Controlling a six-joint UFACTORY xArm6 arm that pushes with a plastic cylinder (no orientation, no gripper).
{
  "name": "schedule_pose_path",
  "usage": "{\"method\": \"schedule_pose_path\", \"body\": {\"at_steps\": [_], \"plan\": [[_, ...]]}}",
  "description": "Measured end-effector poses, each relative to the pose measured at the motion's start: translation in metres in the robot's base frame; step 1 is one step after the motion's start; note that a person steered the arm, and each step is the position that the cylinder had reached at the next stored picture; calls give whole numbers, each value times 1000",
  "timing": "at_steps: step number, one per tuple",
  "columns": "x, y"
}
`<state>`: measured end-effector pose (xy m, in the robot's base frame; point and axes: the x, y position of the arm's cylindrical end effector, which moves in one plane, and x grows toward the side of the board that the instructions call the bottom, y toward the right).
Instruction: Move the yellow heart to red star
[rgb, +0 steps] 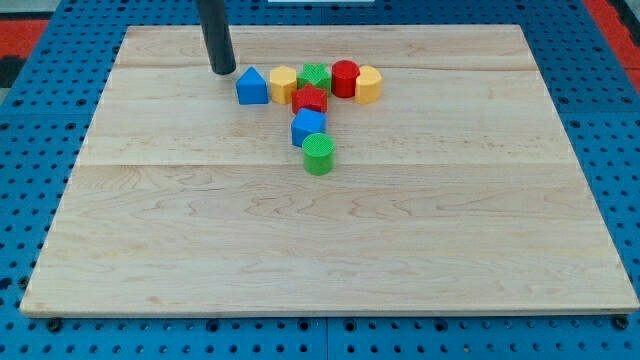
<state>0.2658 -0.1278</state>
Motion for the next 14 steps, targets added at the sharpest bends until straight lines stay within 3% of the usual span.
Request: {"method": "schedule_pose_path", "body": {"at_steps": [6,11,14], "plan": [[-15,162],[26,211],[46,174]]}}
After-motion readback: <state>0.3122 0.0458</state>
